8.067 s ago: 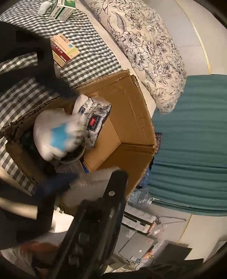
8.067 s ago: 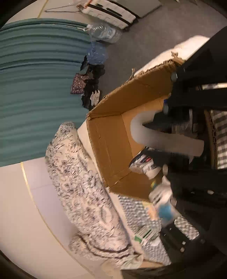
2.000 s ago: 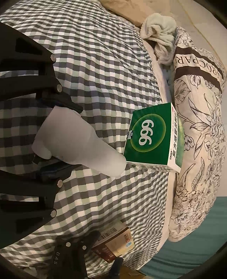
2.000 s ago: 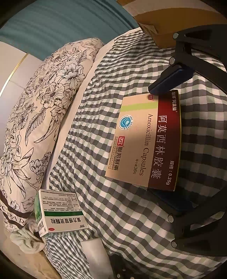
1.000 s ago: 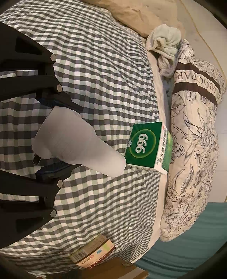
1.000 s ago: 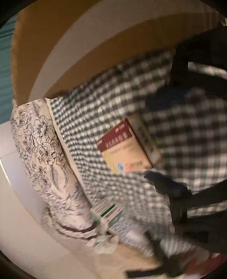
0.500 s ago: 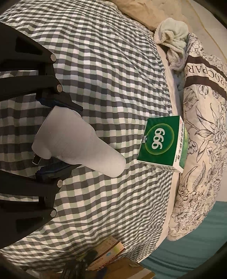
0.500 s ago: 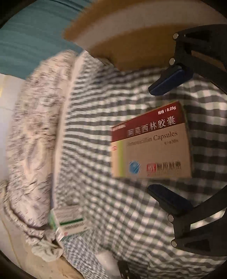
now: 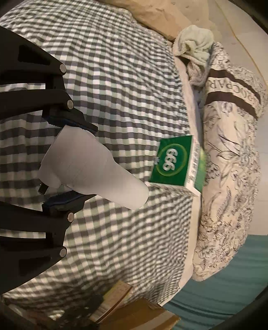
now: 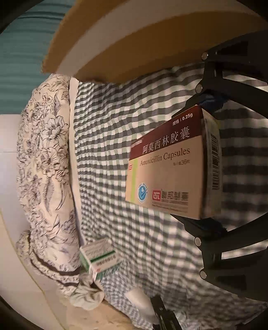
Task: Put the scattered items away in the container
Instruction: 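Carry the bottle and Amoxicillin box into the cardboard box and release them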
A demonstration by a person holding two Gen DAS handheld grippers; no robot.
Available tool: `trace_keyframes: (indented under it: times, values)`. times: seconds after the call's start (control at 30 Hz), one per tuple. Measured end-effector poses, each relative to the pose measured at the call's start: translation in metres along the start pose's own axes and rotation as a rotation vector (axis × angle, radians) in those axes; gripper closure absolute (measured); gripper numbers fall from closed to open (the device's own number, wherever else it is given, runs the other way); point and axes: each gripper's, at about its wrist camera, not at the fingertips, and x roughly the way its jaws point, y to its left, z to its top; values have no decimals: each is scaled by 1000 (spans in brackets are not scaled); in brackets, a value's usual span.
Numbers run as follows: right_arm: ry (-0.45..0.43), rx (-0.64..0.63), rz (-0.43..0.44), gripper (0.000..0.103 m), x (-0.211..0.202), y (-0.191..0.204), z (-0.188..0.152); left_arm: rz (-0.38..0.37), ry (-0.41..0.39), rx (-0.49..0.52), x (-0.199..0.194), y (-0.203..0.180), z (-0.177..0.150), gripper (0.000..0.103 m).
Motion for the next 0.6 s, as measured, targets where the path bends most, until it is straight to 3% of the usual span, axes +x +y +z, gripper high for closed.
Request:
trace_keyframes:
  times: [0.17, 0.43, 0.6]
  values:
    - [-55, 17, 40, 23, -55, -2, 0, -28, -71, 42, -48, -33, 14, 50]
    - [-152, 67, 81, 24, -140, -34, -3, -121, -106, 74, -108, -91, 18, 49]
    - [-229, 52, 42, 24, -196, -57, 6, -180, -132, 140, -137, -144, 27, 50]
